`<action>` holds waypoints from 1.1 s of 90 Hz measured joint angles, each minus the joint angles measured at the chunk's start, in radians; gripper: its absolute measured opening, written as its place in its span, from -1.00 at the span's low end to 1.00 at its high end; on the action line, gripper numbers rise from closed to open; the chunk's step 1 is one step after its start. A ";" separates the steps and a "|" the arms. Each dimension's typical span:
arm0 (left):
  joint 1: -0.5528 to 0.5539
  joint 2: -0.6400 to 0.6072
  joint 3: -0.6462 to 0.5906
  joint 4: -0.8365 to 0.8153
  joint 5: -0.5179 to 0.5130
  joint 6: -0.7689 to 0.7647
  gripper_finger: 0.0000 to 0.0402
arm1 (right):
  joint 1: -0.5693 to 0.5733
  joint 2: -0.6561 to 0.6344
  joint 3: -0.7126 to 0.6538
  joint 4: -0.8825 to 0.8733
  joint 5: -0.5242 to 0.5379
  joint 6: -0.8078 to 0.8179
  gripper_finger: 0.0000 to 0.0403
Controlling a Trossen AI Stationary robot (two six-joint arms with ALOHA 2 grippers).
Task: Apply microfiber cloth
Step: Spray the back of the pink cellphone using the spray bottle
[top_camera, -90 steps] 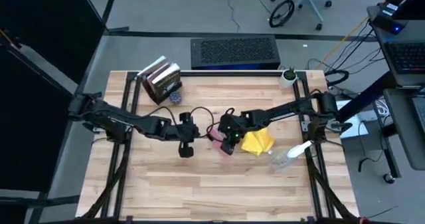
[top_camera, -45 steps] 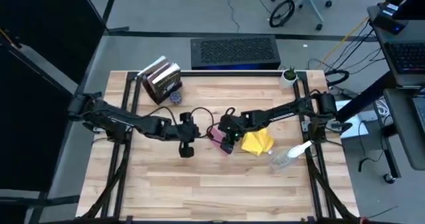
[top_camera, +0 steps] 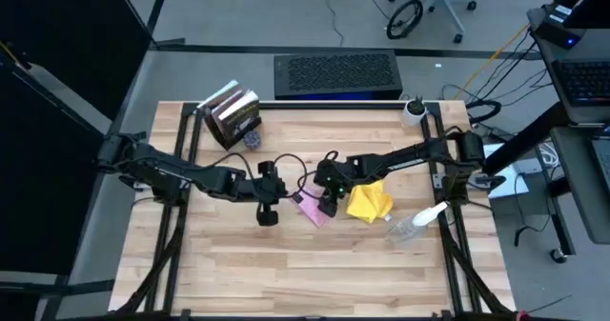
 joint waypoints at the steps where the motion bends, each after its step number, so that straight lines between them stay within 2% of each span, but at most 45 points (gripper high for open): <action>1: 0.000 0.000 0.000 0.000 0.000 0.000 -1.00 | -0.002 -0.005 0.000 -0.006 0.000 -0.005 0.26; 21: 0.000 0.000 0.000 0.002 0.000 -0.017 -1.00 | -0.002 -0.167 0.000 -0.089 0.022 -0.053 0.26; 49: 0.000 0.000 0.000 0.013 0.000 -0.020 -1.00 | 0.057 -0.484 0.001 -0.252 0.229 -0.092 0.26; 63: 0.000 0.000 0.000 0.032 0.001 -0.044 -1.00 | 0.065 -0.633 0.001 -0.336 0.297 0.015 0.26; 82: 0.000 0.000 0.000 0.126 0.001 -0.044 -1.00 | 0.072 -0.741 0.001 -0.385 0.265 0.143 0.26; 99: 0.000 -0.001 0.000 0.159 0.001 -0.044 -1.00 | 0.072 -0.700 0.002 -0.508 0.150 0.225 0.26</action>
